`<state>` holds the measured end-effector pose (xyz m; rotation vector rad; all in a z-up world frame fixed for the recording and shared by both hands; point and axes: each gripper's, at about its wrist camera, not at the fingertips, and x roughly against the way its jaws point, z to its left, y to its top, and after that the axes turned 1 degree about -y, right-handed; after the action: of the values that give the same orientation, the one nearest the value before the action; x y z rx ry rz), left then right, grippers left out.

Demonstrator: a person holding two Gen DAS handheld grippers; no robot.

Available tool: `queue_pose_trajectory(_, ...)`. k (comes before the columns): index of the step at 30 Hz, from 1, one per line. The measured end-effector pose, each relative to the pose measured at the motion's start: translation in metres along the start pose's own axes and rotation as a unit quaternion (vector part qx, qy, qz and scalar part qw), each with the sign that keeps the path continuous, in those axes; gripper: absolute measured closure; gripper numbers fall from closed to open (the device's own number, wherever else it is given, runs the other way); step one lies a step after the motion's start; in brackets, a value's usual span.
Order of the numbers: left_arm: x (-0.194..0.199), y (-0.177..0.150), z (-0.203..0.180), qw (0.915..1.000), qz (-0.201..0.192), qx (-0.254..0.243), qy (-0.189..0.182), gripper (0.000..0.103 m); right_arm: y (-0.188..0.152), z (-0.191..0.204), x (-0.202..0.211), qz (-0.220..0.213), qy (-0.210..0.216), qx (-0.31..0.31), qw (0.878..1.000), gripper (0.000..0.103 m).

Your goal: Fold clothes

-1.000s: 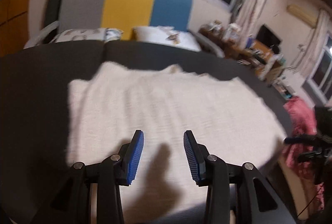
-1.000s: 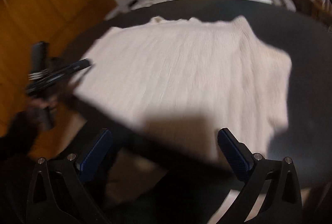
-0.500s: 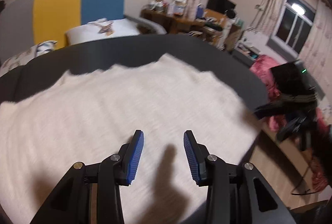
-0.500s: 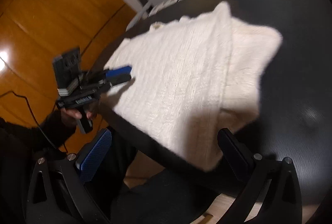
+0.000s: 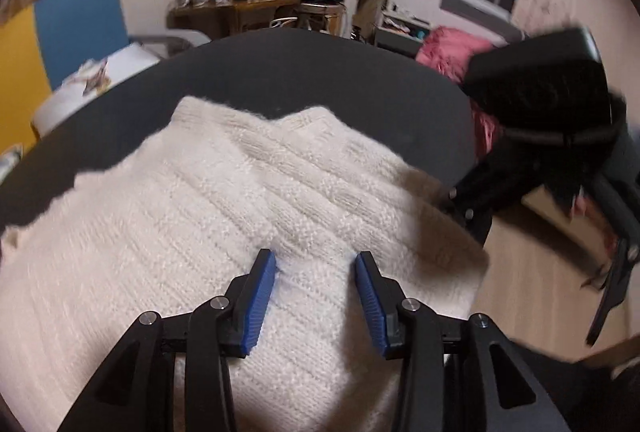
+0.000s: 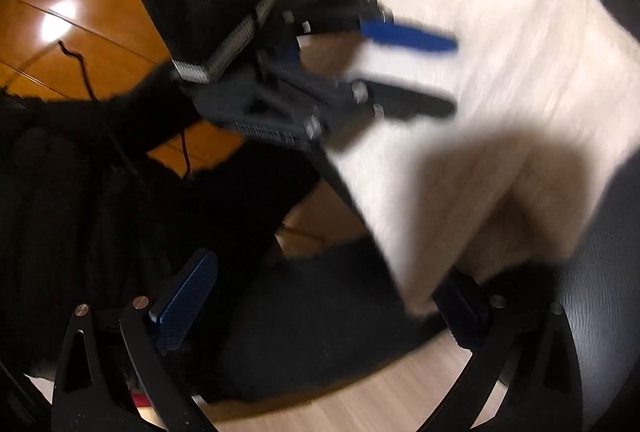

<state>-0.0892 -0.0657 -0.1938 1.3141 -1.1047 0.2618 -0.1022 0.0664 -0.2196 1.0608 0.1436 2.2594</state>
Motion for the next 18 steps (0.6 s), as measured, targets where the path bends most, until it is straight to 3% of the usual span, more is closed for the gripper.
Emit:
queue_pose_trajectory(4,0.009,0.008,0.003,0.9995,-0.006,0.029,-0.012,0.061,-0.016,-0.003,0.014,-0.091,0.005,-0.044,0.995,0.000)
queue_pose_trajectory(6,0.008,0.013,0.008,0.9987,-0.018,0.045,-0.013,0.061,-0.022,0.001,0.019,-0.137,-0.024,-0.059,0.988,0.000)
queue_pose_trajectory(8,0.008,0.017,0.012,0.9976,-0.030,0.062,-0.014,0.061,-0.033,0.004,0.029,-0.204,-0.045,-0.089,0.974,0.000)
queue_pose_trajectory(10,0.008,0.022,0.017,0.9960,-0.042,0.078,-0.014,0.061,-0.038,0.003,0.033,-0.276,-0.036,-0.132,0.951,0.000)
queue_pose_trajectory(13,0.008,0.029,0.024,0.9930,-0.059,0.101,-0.015,0.061,-0.040,-0.001,0.026,-0.334,-0.052,-0.185,0.923,0.000)
queue_pose_trajectory(15,0.003,0.029,0.028,0.9929,-0.063,0.100,-0.015,0.061,-0.038,-0.002,0.020,-0.351,-0.086,-0.213,0.908,0.000)
queue_pose_trajectory(18,-0.011,0.025,0.032,0.9902,-0.062,0.119,-0.039,0.061,-0.032,0.007,0.015,-0.377,-0.117,-0.214,0.894,0.000)
